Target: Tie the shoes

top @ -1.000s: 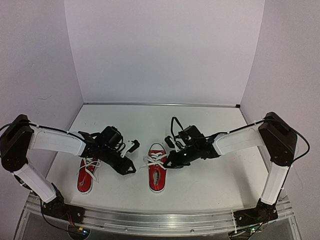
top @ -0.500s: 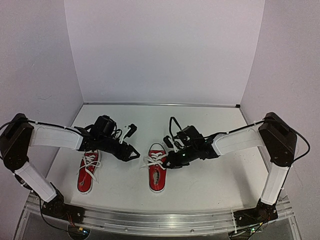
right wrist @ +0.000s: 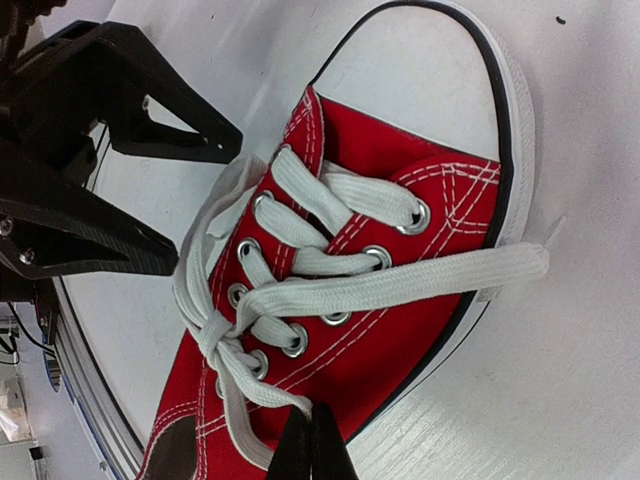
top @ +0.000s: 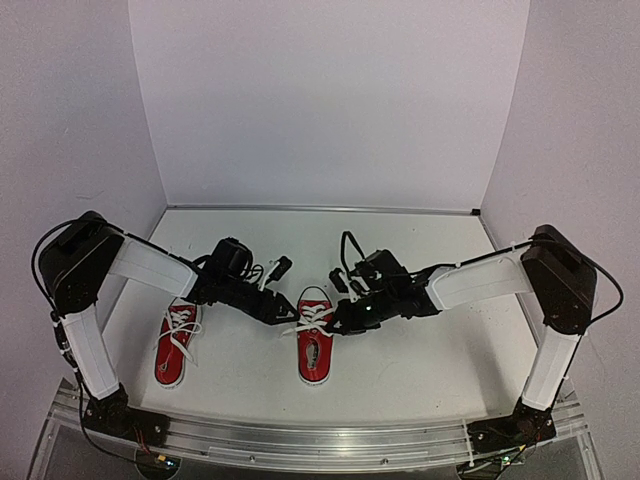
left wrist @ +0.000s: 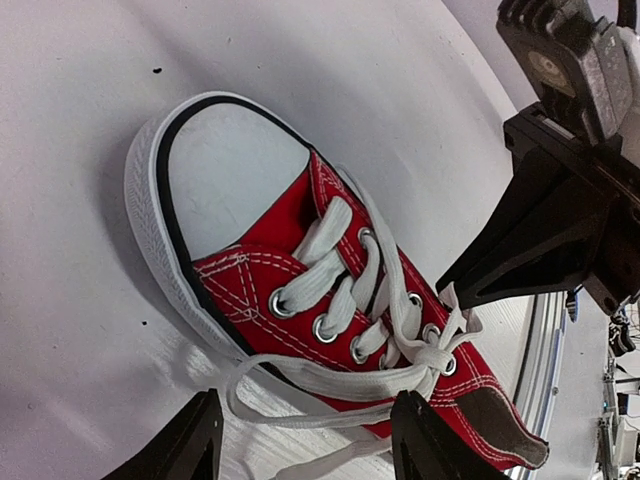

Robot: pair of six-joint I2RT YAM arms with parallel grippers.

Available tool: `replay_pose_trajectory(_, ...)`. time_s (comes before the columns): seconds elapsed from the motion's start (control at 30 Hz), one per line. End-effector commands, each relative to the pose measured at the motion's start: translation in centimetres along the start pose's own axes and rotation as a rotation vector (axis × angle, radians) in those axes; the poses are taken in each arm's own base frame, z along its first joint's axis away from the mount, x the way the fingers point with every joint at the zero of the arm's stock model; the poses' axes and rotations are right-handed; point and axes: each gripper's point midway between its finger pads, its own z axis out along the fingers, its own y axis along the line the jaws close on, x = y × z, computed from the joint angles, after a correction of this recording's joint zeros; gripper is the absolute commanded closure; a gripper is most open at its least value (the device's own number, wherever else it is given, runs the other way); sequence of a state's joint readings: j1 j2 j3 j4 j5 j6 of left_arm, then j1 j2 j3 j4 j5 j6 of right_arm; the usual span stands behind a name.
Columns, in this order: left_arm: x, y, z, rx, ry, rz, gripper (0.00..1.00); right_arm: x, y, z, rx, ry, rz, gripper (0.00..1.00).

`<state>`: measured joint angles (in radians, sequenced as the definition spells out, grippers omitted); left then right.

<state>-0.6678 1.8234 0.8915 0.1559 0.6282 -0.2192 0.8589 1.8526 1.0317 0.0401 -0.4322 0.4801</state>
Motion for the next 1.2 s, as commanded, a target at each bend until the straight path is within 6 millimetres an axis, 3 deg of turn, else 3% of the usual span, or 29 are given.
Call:
replay_pose_trajectory(0.0, -1.7, -1.5, 0.3, 0.107, -0.043, 0.021, 0.41, -0.7, 0.6, -1.0, 0.002, -0.038, -0.01, 1.0)
replay_pose_trajectory(0.27, -1.6, -2.2, 0.5, 0.192, -0.081, -0.015, 0.36, -0.5, 0.5, -0.9, 0.004, -0.032, -0.008, 1.0)
replay_pose_trajectory(0.47, -2.1, -0.1, 0.5, 0.156, -0.102, -0.089, 0.24, -0.5, 0.5, -1.0, 0.003, -0.034, -0.006, 1.0)
replay_pose_trajectory(0.7, -1.4, 1.0, 1.1, 0.131, -0.074, -0.124, 0.24, -0.5, 0.5, -0.9, 0.004, -0.032, -0.006, 1.0)
replay_pose_trajectory(0.83, -1.8, -0.3, 0.7, 0.193, -0.089, -0.116, 0.28, -0.5, 0.5, -0.8, 0.005, -0.031, -0.006, 1.0)
replay_pose_trajectory(1.17, -2.6, -3.0, -1.6, 0.254, -0.114, -0.062, 0.54, -0.5, 0.5, -0.9, 0.006, -0.032, -0.005, 1.0)
